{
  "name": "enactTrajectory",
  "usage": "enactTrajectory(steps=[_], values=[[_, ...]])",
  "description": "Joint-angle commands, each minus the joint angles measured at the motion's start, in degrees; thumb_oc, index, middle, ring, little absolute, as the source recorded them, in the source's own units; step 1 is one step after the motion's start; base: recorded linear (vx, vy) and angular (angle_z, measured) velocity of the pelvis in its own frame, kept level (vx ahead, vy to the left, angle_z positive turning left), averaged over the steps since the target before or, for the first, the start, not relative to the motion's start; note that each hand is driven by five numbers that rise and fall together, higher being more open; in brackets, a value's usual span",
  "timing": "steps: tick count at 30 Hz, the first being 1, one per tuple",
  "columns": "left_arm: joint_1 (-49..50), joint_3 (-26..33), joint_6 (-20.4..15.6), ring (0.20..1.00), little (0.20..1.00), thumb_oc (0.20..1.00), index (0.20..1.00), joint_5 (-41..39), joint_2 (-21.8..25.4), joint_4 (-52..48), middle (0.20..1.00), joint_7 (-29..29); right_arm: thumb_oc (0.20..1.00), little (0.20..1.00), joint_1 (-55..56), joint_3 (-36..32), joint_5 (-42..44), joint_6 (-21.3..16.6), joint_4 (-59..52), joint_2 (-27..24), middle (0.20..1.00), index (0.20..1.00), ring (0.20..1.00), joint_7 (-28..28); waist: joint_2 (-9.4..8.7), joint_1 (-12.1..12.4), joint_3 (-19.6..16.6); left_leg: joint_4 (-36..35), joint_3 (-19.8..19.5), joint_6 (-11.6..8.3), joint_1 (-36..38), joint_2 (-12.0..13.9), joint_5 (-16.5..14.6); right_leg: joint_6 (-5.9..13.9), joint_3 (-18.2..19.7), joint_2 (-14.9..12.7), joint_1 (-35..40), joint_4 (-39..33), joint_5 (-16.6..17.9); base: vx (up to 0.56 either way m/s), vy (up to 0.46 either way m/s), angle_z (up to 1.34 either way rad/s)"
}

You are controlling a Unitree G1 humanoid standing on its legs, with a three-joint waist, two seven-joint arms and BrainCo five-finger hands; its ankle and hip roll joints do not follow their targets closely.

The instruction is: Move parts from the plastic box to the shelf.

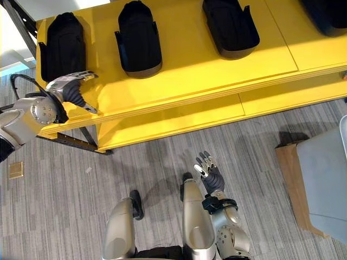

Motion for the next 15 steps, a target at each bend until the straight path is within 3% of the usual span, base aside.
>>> enactTrajectory(steps=[1, 9, 15], values=[[0.7, 4.78, -0.89, 1.0, 1.0, 1.0, 1.0, 1.41, 6.09, -3.1, 1.0, 0.5, 1.0, 1.0, -0.01, -1.4, 1.08, -3.05, -3.03, 0.83, 1.0, 1.0, 1.0, 0.5, -0.06, -0.05, -2.25, -6.64, -5.58, -3.88, 5.23, 3.74, 16.87, 6.53, 5.53, -5.65, -0.52, -3.29, 19.45, -0.02, 0.006, 0.06], [5.13, 7.66, -1.86, 1.0, 1.0, 1.0, 1.0, 0.16, 8.82, -6.46, 1.0, 0.28, 1.0, 1.0, -0.54, -1.55, 0.77, -3.54, -4.4, 0.52, 1.0, 1.0, 1.0, 0.3, -0.3, 0.88, -2.25, -9.68, -4.81, -2.65, 6.54, 2.61, 17.09, 5.44, 4.04, -6.16, 1.73, -6.68, 19.58, -0.02, 0.016, 0.03], [9.97, 18.45, -2.79, 1.0, 1.0, 1.0, 1.0, 1.27, 8.4, -4.38, 1.0, 5.55, 1.0, 1.0, 0.29, -0.99, 1.23, -3.66, -3.6, 2.57, 1.0, 1.0, 1.0, 0.47, -1.76, 2.66, -2.25, -12.14, -4.09, -2.66, 8.2, 1.75, 16.13, 3.83, 2.68, -6.61, 4.17, -10.74, 20.27, 0.0, 0.004, 0.05]])
